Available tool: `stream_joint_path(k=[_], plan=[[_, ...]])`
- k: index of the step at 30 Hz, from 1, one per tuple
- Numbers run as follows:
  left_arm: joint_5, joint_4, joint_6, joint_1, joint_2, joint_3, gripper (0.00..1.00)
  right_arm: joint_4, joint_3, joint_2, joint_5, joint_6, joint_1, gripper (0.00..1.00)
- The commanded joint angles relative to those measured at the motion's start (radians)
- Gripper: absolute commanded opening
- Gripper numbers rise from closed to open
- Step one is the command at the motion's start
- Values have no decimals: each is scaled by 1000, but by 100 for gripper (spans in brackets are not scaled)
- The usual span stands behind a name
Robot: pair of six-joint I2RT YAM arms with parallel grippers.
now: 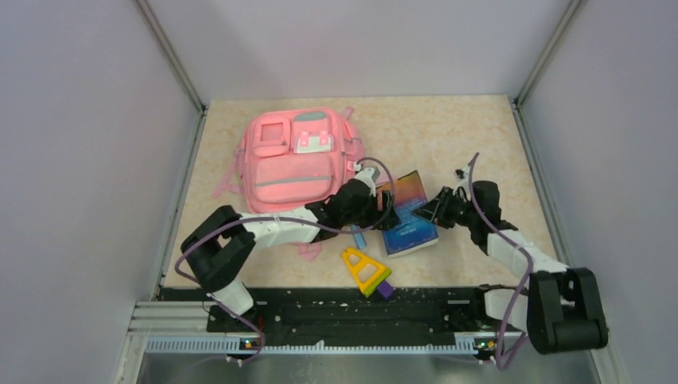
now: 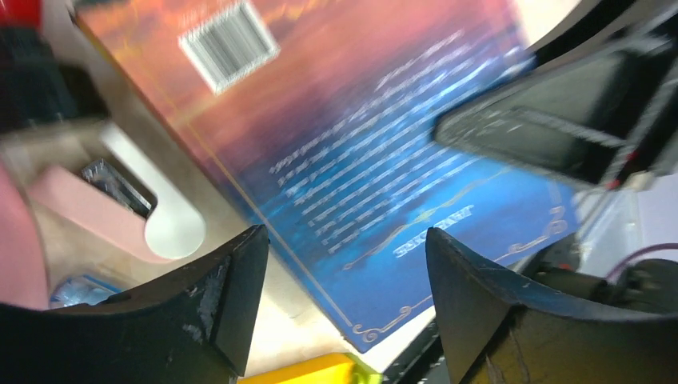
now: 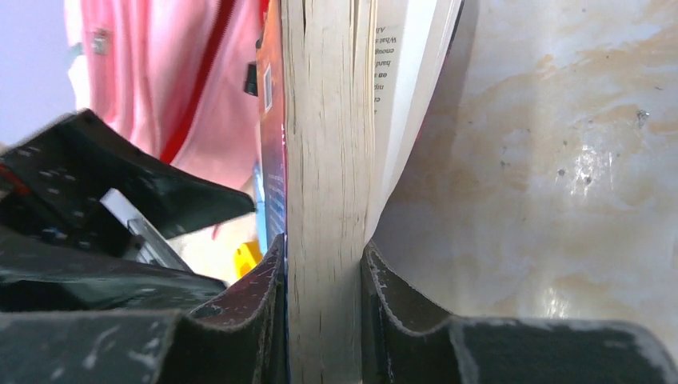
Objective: Pack the student bag
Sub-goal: Pick up the book from the center of the board.
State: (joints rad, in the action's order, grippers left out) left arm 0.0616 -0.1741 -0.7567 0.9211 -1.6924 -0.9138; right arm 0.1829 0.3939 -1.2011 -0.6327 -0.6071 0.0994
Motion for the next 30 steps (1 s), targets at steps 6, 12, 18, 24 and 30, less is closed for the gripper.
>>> stream_joint_path(k=[6, 12, 18, 24, 30], plan=[[-87, 8, 117, -34, 365, -85, 85, -19, 189, 393, 11, -89, 16, 0], [90, -43, 18, -137, 484, -20, 88, 223, 165, 498, -29, -241, 16, 0], [216, -167, -52, -184, 506, 42, 90, 478, 152, 481, -118, -396, 18, 0], [322, -330, -114, -185, 457, 65, 90, 715, 122, 440, -159, -524, 29, 0], [401, -480, -170, -186, 418, 79, 62, 696, 126, 405, -185, -499, 55, 0]])
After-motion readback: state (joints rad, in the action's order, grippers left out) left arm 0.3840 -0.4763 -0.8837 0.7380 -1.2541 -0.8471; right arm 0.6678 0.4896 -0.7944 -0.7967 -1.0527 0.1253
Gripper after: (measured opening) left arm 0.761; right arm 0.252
